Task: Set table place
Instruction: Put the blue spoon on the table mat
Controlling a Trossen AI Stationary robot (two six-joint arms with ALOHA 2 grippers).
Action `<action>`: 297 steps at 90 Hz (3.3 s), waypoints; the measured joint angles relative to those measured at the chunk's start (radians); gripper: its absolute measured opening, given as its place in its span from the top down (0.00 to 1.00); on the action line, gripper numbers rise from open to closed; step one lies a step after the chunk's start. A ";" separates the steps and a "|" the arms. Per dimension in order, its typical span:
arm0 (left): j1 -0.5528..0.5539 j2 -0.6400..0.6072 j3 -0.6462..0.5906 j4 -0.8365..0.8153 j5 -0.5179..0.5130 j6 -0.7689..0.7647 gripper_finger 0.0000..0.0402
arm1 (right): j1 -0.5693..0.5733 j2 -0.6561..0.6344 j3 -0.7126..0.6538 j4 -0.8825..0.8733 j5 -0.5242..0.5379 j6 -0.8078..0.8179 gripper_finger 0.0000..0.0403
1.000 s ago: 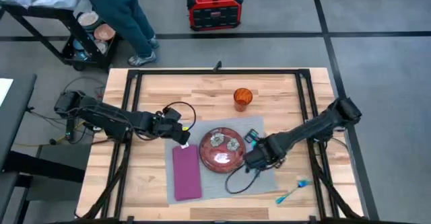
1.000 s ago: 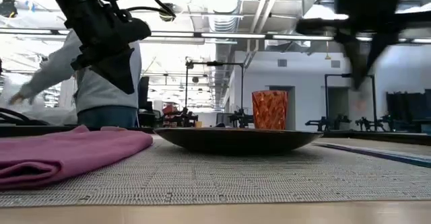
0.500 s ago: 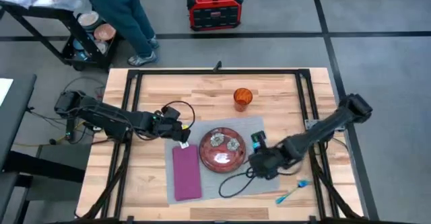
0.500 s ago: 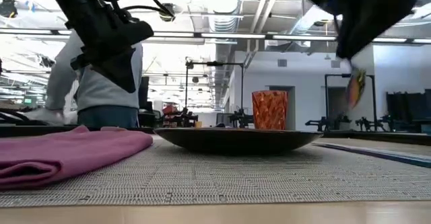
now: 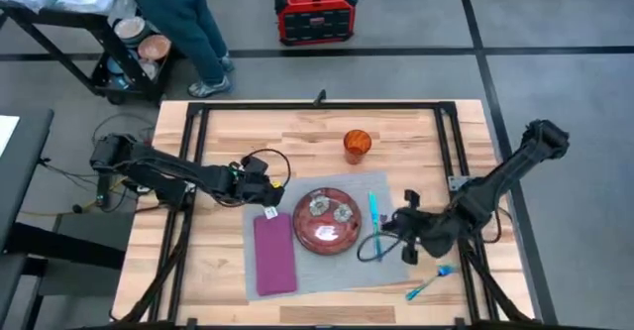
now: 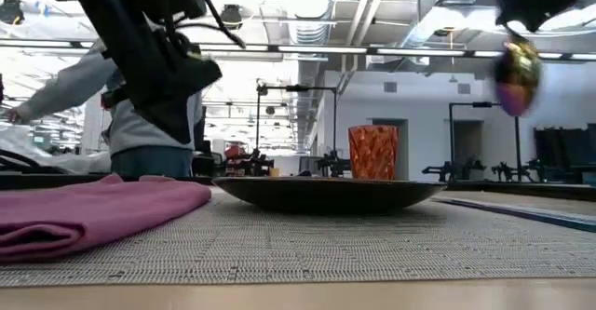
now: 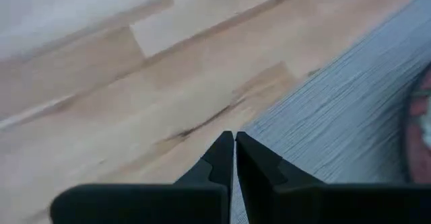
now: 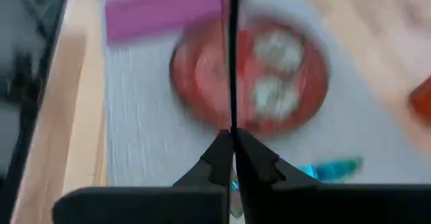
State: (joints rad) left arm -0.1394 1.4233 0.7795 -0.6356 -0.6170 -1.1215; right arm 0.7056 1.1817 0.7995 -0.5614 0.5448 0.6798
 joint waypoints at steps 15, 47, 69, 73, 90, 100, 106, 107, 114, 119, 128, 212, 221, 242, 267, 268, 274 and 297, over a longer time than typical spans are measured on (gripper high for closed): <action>-0.009 0.066 0.000 0.032 0.107 -0.002 1.00 | 0.045 0.132 -0.004 -0.193 -0.008 -0.013 1.00; -0.025 0.047 0.000 -0.023 0.142 -0.055 1.00 | 0.130 0.514 0.053 -0.458 0.283 -0.688 1.00; -0.025 0.051 0.000 -0.027 0.118 -0.093 1.00 | 0.113 0.510 0.050 -0.373 0.398 -0.843 1.00; -0.026 0.051 0.000 -0.027 0.113 -0.099 1.00 | 0.105 0.488 0.050 -0.355 0.399 -0.826 1.00; -0.026 0.051 0.000 -0.027 0.110 -0.099 1.00 | 0.085 0.416 0.045 -0.346 0.297 -0.681 1.00; -0.026 0.051 0.000 -0.028 0.109 -0.099 1.00 | 0.135 0.401 0.029 -0.314 0.268 -0.680 1.00; -0.026 0.051 0.000 -0.028 0.108 -0.099 1.00 | 0.158 0.404 0.016 -0.277 0.261 -0.734 1.00; -0.026 0.051 0.000 -0.028 0.108 -0.099 1.00 | 0.161 0.406 0.012 -0.267 0.261 -0.745 1.00; -0.025 0.051 0.000 -0.029 0.101 -0.099 1.00 | 0.171 0.415 -0.028 -0.206 0.249 -0.848 1.00; -0.025 0.051 0.000 -0.029 0.097 -0.104 1.00 | 0.173 0.416 -0.063 -0.179 0.237 -0.910 1.00; -0.025 0.051 0.000 -0.030 0.094 -0.121 1.00 | 0.173 0.398 -0.113 -0.109 0.211 -0.907 1.00; -0.023 0.051 0.001 -0.033 0.047 -0.229 1.00 | 0.109 0.315 -0.263 0.193 0.274 -0.861 1.00; -0.023 0.051 0.001 -0.032 0.048 -0.230 1.00 | 0.111 0.315 -0.263 0.207 0.264 -0.777 1.00; -0.023 0.051 0.001 -0.032 0.048 -0.222 1.00 | 0.095 0.315 -0.262 0.200 0.093 -0.580 0.96; -0.023 0.051 0.001 -0.032 0.048 -0.200 1.00 | 0.077 0.313 -0.259 0.161 0.019 -0.448 0.82; -0.023 0.051 0.001 -0.032 0.048 -0.200 1.00 | 0.076 0.313 -0.259 0.160 0.016 -0.435 0.82; -0.023 0.051 0.001 -0.032 0.048 -0.199 1.00 | 0.074 0.312 -0.258 0.154 0.005 -0.355 0.78; -0.023 0.051 0.001 -0.007 0.067 -0.187 1.00 | 0.070 0.311 -0.237 0.103 -0.027 0.081 0.66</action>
State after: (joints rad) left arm -0.1619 1.4742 0.7807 -0.6422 -0.5502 -1.3088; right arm 0.7754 1.4931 0.5620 -0.4585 0.5179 0.7608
